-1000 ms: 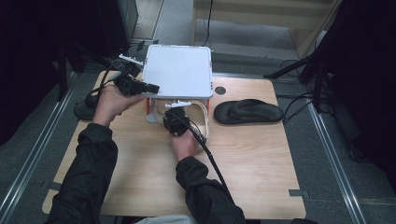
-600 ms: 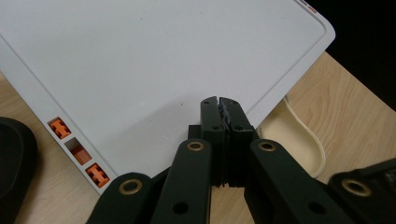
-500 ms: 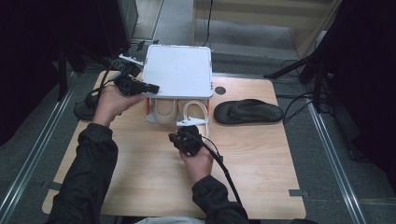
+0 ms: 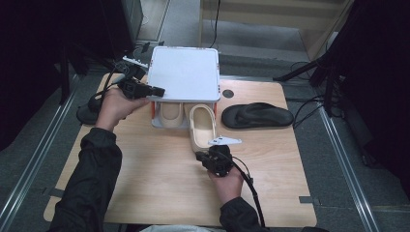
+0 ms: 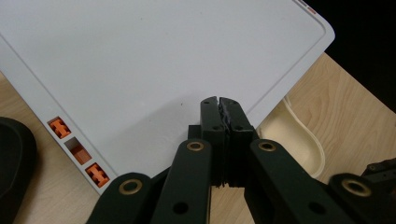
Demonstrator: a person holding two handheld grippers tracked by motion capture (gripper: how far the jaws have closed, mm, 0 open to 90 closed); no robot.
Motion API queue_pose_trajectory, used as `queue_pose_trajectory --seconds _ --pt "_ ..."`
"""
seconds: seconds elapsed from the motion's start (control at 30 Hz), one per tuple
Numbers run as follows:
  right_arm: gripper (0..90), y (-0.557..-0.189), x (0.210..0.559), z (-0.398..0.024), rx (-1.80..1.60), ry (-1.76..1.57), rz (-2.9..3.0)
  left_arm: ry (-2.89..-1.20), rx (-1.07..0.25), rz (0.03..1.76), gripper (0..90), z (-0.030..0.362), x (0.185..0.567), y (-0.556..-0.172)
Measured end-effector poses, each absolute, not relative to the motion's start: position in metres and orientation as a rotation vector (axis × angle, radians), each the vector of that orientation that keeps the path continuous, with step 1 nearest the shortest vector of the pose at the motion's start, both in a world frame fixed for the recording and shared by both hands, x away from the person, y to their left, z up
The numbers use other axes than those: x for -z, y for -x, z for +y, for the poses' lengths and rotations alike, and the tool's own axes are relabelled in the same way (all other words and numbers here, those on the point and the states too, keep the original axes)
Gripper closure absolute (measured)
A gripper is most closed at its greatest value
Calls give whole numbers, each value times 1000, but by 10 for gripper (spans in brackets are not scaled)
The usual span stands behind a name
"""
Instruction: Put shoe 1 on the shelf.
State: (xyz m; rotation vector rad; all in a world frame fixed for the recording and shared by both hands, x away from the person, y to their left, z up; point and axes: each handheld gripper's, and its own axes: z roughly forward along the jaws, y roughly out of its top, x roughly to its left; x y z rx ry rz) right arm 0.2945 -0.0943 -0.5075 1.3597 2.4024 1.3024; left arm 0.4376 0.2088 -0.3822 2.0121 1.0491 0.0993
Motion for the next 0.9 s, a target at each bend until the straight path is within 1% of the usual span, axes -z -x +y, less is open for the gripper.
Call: queue_pose_trajectory --seconds 0.4,0.9 --pt "900 -295 508 -114 -1230 -1365 2358 -2013 -100 1049 895 209 382 -438" --pt "900 -309 508 -112 -1182 -1363 2369 -2013 -101 1052 894 208 382 -437"
